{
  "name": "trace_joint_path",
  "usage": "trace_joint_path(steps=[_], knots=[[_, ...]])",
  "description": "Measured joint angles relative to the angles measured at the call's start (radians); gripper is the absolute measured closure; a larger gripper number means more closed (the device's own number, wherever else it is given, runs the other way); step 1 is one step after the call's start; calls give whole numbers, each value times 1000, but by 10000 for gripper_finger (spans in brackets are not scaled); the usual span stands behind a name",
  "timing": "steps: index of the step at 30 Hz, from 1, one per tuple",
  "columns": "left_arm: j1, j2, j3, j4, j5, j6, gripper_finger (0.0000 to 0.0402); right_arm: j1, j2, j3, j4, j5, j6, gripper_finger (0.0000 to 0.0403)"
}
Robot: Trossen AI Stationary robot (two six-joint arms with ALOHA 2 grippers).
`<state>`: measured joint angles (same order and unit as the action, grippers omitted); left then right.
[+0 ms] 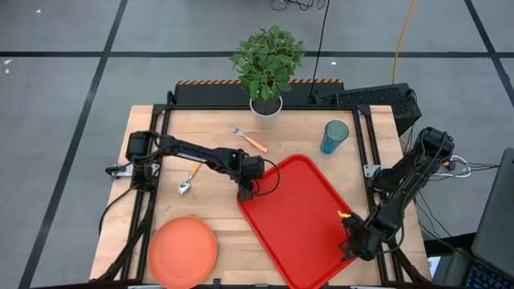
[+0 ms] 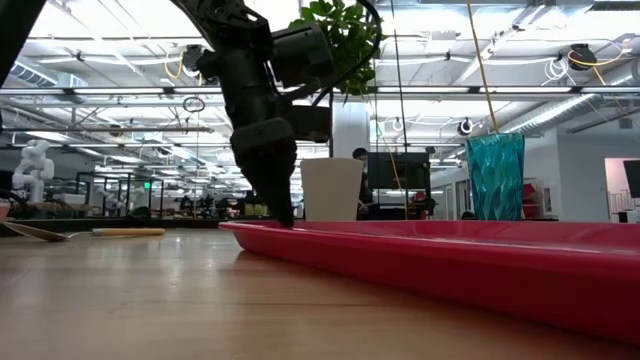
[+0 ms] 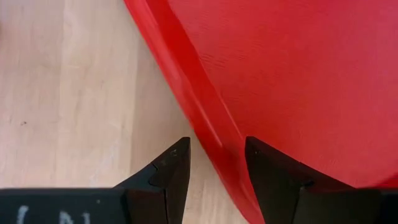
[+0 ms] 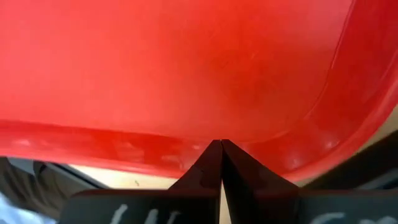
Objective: Pick and place plate/cup/fork/spoon on tray
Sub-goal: Move the red tray to the center of the table
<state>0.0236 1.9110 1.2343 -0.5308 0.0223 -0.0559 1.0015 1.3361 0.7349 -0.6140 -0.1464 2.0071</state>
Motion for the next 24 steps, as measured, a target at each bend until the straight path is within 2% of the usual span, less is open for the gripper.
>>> trace_joint_path(steps=[4,12,24], knots=[[-9,0,0,-5,0,2,245,8,6,0,-13,100,4,403],[-27,-1,1,-63,-75,2,245,11,66,0,-19,59,-7,403],[-53,-1,1,-84,-80,20,245,16,119,4,-22,38,-38,403]])
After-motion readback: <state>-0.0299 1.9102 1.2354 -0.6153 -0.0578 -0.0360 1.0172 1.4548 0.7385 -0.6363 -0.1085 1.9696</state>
